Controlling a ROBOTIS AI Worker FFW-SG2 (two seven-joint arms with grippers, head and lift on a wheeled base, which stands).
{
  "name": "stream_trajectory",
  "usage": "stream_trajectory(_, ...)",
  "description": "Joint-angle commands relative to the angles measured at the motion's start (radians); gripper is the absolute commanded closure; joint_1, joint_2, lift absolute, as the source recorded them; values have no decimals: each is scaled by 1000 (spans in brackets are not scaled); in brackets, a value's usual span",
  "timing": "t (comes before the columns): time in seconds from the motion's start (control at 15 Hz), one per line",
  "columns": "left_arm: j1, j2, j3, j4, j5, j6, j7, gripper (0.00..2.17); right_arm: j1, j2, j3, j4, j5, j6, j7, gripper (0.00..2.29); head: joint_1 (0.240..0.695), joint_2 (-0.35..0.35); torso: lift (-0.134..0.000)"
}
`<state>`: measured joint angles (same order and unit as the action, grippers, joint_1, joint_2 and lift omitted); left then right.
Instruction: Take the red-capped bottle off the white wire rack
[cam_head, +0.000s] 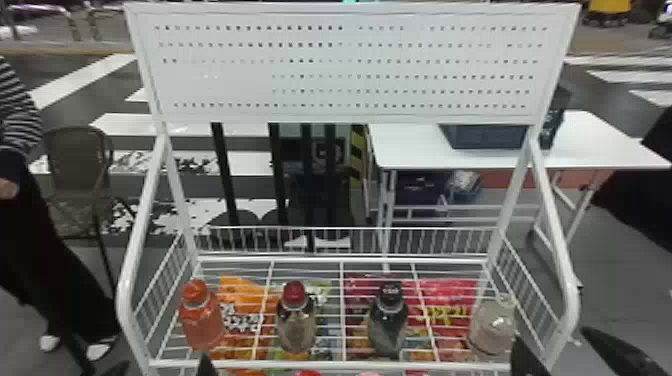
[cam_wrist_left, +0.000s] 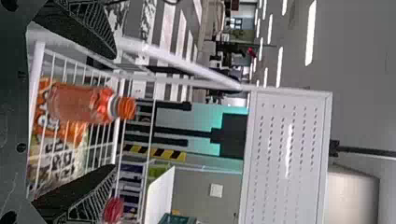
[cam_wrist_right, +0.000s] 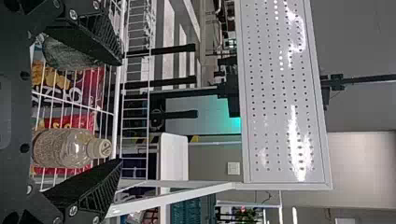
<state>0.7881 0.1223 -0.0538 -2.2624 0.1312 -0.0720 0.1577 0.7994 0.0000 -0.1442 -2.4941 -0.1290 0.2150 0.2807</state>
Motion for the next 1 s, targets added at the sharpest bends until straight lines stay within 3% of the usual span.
stream_trajectory(0.0,-59,23,-152,122,-85,-82,54,39,1,1,2,4,2,-1,0,154,499,0,0)
stream_trajectory(0.13,-132,54,-255,228,-96,-97,105,39,6,1,2,4,3,-1,0,154,499,0,0)
stream_trajectory(0.27,-211,65,-320,334,-96,-119,134,39,9,1,0,12,2,-13,-2,154,499,0,0)
stream_trajectory(0.6,-369,59,-353,494,-94,-168,161,39,0,1,9,17,19,-10,-8,154,499,0,0)
stream_trajectory(0.93,-498,54,-354,627,-48,-165,140,39,-20,1,28,38,48,-4,-9,154,499,0,0)
